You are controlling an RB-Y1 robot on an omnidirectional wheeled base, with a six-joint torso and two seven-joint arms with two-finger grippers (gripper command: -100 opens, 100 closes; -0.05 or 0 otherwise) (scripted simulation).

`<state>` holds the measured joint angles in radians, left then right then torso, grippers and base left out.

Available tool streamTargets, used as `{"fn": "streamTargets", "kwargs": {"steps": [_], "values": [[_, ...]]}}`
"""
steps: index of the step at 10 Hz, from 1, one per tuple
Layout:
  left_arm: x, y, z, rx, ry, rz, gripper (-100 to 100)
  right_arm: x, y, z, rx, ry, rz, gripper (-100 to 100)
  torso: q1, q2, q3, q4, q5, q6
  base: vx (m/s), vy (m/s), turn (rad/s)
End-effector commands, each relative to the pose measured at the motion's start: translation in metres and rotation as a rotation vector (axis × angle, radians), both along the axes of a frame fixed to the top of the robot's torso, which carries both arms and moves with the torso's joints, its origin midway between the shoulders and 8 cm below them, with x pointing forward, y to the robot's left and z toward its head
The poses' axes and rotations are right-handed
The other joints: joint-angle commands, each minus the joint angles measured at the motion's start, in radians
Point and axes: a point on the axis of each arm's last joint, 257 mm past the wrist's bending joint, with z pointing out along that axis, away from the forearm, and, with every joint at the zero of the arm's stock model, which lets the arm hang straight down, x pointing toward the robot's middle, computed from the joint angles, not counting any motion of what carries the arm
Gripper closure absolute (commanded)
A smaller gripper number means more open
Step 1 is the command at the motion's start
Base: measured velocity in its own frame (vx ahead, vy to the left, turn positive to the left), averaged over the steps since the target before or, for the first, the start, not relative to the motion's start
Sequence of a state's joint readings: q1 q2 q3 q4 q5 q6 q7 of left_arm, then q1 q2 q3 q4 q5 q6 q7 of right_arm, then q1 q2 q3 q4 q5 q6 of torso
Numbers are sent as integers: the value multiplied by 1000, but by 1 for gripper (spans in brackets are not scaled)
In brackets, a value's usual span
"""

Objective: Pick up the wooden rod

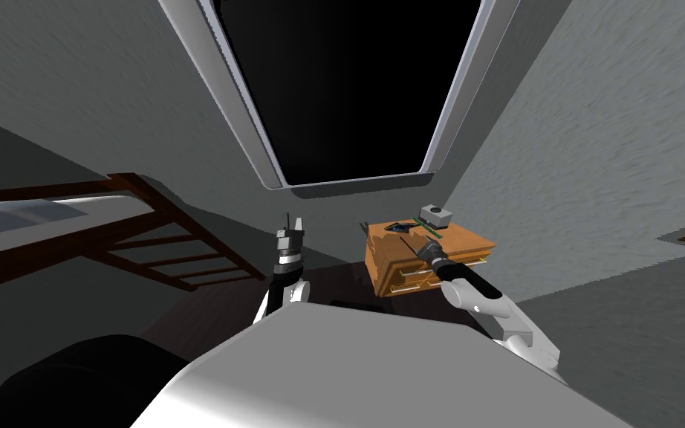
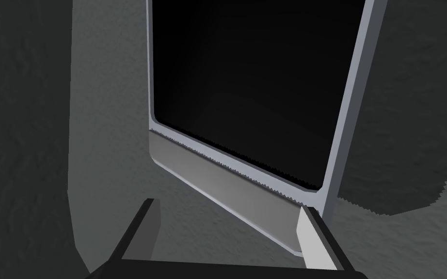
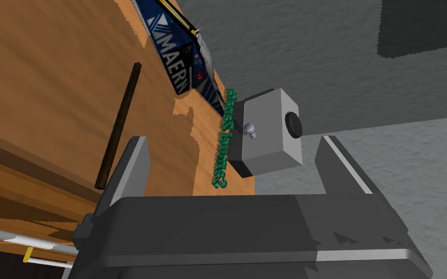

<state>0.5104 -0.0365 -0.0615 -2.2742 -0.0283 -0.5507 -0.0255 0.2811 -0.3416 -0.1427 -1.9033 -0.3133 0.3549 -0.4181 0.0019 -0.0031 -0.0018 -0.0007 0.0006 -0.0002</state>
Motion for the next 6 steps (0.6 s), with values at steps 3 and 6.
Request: {"fn": "streamTargets", "kwargs": {"steps": [3,6], "values": [[0,0,0,0,0,0,0,-7,-28,-37,94,125,-62,-100,0,0,0,0,0,0,53,34,-12],[0,0,0,0,0,0,0,-17,-42,-59,141,214,-98,-100,0,-2,-1,0,0,0,58,32,-7]]}}
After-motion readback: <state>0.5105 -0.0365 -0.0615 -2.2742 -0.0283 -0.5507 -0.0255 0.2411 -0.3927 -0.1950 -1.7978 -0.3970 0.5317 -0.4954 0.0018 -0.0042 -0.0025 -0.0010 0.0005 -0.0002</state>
